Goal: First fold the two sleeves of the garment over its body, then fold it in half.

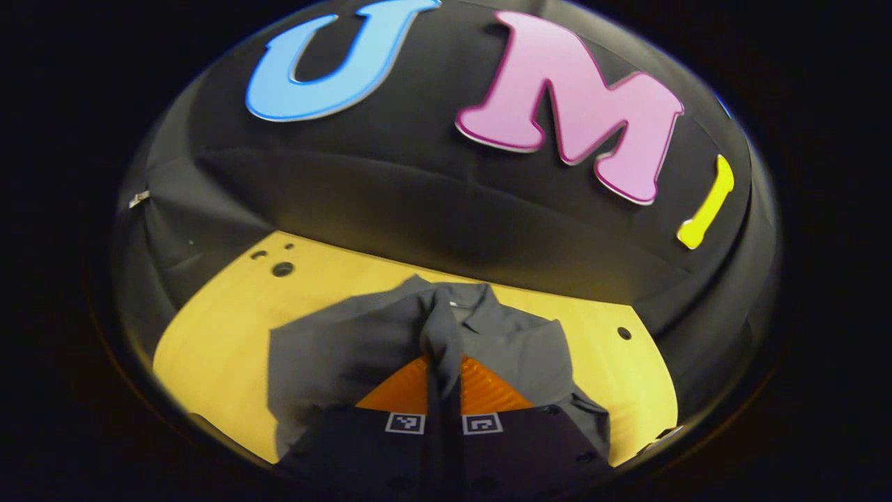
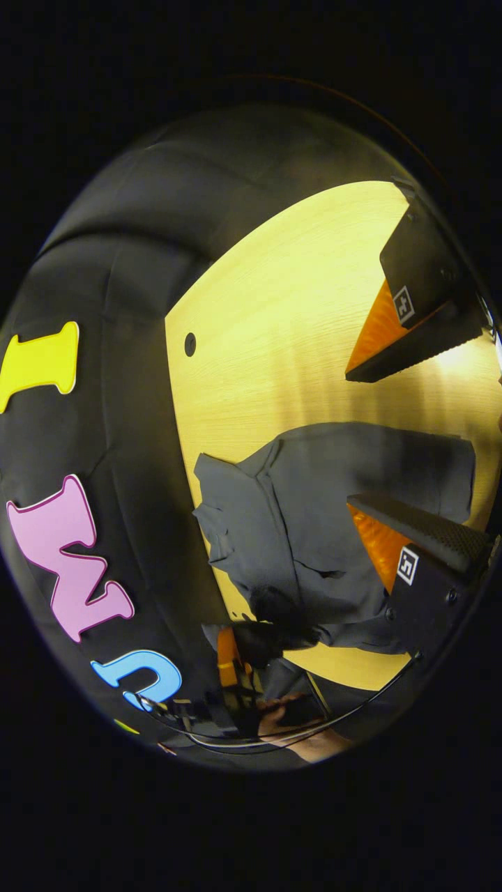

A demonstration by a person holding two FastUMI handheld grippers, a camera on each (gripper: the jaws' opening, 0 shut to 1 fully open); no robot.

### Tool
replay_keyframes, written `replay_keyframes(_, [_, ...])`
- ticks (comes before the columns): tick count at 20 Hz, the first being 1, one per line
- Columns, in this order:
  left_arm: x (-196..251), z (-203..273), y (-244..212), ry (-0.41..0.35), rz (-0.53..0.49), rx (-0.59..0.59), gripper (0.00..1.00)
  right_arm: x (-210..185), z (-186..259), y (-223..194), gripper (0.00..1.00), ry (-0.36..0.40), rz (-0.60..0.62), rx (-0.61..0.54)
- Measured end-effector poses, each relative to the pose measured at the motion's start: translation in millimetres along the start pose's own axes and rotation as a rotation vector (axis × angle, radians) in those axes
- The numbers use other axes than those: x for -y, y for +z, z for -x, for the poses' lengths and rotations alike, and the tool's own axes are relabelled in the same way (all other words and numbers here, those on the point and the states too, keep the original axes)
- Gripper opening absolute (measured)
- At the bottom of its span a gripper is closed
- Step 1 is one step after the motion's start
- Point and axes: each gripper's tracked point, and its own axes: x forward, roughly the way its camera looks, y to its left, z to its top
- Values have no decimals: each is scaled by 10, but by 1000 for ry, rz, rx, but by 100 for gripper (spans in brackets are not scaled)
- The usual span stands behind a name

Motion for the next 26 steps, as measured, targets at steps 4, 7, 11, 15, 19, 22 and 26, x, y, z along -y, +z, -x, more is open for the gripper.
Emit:
replay_keyframes(4, [632,-428,-268,-90,-67,-60,6,23,-66,-201,99,15,-16,-53])
replay_keyframes(7, [1023,-683,-431,-132,-114,-92,5,46,-87,-292,99,19,-22,-72])
replay_keyframes(11, [1278,-913,-636,-133,-205,-125,9,-12,-88,-396,99,33,-45,-94])
replay_keyframes(15, [1442,-1023,-806,-147,-227,-160,15,39,-66,-430,99,2,-43,-76])
replay_keyframes(19, [1526,-1043,-909,-162,-221,-184,27,77,-67,-501,99,-12,-99,-88])
replay_keyframes(22, [1609,-935,-901,-200,-220,-177,46,76,-73,-550,99,-12,-127,-101])
replay_keyframes(26, [1377,-580,-1008,-196,-259,-160,78,48,-43,-576,99,-14,-178,-100])
